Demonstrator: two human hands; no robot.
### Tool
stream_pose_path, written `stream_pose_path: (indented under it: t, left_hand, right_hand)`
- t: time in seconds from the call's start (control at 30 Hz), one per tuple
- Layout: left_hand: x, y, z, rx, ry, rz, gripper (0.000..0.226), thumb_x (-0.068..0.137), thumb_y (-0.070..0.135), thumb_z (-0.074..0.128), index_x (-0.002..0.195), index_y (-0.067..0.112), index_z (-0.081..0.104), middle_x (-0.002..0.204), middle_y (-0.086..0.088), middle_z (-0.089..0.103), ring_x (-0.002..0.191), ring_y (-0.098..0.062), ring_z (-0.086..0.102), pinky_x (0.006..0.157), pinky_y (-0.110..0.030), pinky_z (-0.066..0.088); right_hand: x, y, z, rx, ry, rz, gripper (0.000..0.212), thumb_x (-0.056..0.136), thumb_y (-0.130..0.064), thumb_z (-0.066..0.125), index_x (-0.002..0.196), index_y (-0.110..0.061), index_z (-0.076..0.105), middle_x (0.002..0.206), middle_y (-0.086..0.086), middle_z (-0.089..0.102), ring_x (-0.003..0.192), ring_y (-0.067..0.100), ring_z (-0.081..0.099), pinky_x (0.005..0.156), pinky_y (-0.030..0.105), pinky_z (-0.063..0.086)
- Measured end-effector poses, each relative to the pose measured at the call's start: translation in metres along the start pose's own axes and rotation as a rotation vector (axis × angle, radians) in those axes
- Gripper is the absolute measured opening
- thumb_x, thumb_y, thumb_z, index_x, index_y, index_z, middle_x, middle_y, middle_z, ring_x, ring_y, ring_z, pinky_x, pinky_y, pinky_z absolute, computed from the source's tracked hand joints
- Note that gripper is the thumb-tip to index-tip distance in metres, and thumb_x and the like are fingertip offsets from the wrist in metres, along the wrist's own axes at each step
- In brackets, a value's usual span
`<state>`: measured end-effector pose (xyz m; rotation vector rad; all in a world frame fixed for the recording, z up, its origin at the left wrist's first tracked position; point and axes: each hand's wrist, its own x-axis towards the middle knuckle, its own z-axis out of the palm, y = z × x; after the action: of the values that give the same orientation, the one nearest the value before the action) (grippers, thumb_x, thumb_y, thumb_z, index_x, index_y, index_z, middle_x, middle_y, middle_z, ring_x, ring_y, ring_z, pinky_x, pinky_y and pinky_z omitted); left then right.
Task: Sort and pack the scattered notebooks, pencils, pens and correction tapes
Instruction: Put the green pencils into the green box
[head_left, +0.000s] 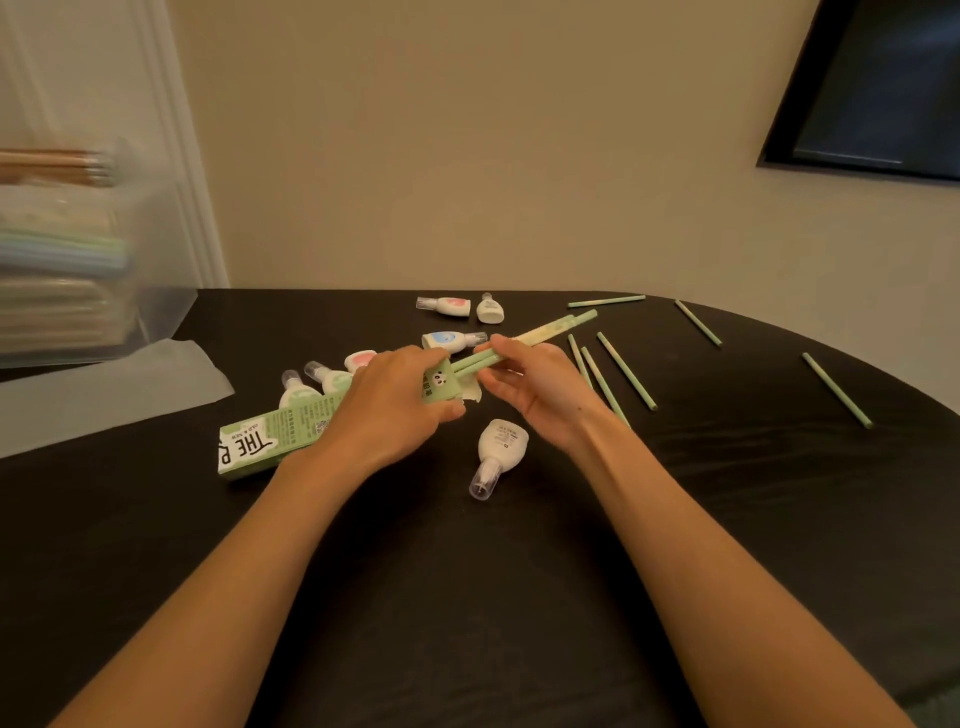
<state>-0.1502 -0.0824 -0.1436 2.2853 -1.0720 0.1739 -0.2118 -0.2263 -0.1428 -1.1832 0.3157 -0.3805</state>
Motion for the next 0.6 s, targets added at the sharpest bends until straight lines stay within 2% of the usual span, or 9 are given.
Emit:
stream_pose_path:
  t: [0.1, 0.17, 0.27, 0.33, 0.4, 0.47, 0.53, 0.6]
  left_hand:
    - [-0.003, 0.001, 0.0, 0.005, 0.001, 0.027, 0.058, 0.08, 0.031, 0.069, 0.132, 0.017, 0.049, 0.117, -0.005, 0.057, 0.106, -0.019, 0.049, 0.084, -0.03, 0.038]
    - [-0.003, 0.002, -0.001, 0.015, 0.026, 0.002, 0.061, 0.079, 0.031, 0.07, 0.133, 0.016, 0.047, 0.121, -0.006, 0.056, 0.11, -0.02, 0.049, 0.088, -0.031, 0.037]
    - [-0.003, 0.004, 0.0, 0.032, 0.066, -0.032, 0.061, 0.078, 0.032, 0.071, 0.132, 0.015, 0.047, 0.126, -0.005, 0.054, 0.115, -0.021, 0.046, 0.087, -0.027, 0.034]
    - [-0.003, 0.007, 0.002, 0.045, 0.063, -0.044, 0.062, 0.078, 0.032, 0.071, 0.133, 0.016, 0.046, 0.127, -0.005, 0.053, 0.116, -0.021, 0.045, 0.087, -0.027, 0.033]
    - [-0.004, 0.01, 0.004, 0.059, 0.053, -0.043, 0.064, 0.079, 0.033, 0.07, 0.135, 0.017, 0.045, 0.126, -0.005, 0.054, 0.116, -0.021, 0.045, 0.09, -0.029, 0.035]
    - [-0.003, 0.012, 0.007, 0.055, 0.055, -0.023, 0.061, 0.079, 0.032, 0.07, 0.133, 0.015, 0.048, 0.121, -0.006, 0.056, 0.112, -0.021, 0.048, 0.088, -0.03, 0.037]
    - [-0.003, 0.014, 0.009, 0.052, 0.064, -0.011, 0.059, 0.079, 0.032, 0.07, 0.132, 0.015, 0.049, 0.119, -0.007, 0.057, 0.11, -0.021, 0.049, 0.085, -0.03, 0.037]
    - [-0.003, 0.016, 0.011, 0.098, 0.077, -0.034, 0.062, 0.08, 0.034, 0.069, 0.134, 0.017, 0.046, 0.121, -0.006, 0.056, 0.112, -0.021, 0.048, 0.085, -0.029, 0.037]
  right_hand:
    - [-0.004, 0.006, 0.008, -0.202, -0.031, 0.021, 0.016, 0.092, -0.015, 0.055, 0.098, -0.002, 0.064, 0.08, 0.006, 0.068, 0.062, 0.007, 0.063, 0.049, 0.015, 0.047]
    - [-0.005, 0.008, 0.012, -0.248, 0.09, -0.017, 0.014, 0.091, -0.02, 0.056, 0.096, -0.009, 0.063, 0.078, 0.003, 0.062, 0.062, 0.006, 0.054, 0.048, 0.017, 0.044]
    - [-0.004, 0.004, 0.008, -0.039, 0.309, -0.066, 0.02, 0.092, -0.021, 0.05, 0.11, -0.012, 0.053, 0.084, 0.003, 0.057, 0.072, 0.01, 0.054, 0.06, 0.024, 0.046]
    - [-0.005, 0.002, 0.003, 0.003, 0.363, -0.059, 0.02, 0.094, -0.019, 0.046, 0.113, -0.013, 0.05, 0.088, 0.006, 0.058, 0.073, 0.012, 0.056, 0.061, 0.026, 0.048]
    - [-0.008, 0.002, 0.003, -0.043, 0.346, -0.031, 0.02, 0.095, -0.016, 0.045, 0.113, -0.01, 0.053, 0.082, 0.004, 0.059, 0.066, 0.011, 0.058, 0.054, 0.023, 0.048]
    - [-0.011, 0.003, 0.005, -0.114, 0.257, 0.003, 0.018, 0.095, -0.015, 0.047, 0.108, -0.008, 0.057, 0.08, 0.003, 0.062, 0.064, 0.008, 0.06, 0.049, 0.019, 0.048]
    - [-0.013, 0.004, 0.009, -0.196, 0.182, 0.053, 0.015, 0.093, -0.015, 0.05, 0.102, -0.009, 0.061, 0.08, 0.002, 0.064, 0.066, 0.007, 0.06, 0.05, 0.019, 0.047]
    - [-0.013, 0.004, 0.01, -0.251, 0.198, 0.062, 0.017, 0.092, -0.014, 0.05, 0.102, -0.008, 0.063, 0.079, 0.002, 0.064, 0.068, 0.007, 0.06, 0.051, 0.019, 0.045]
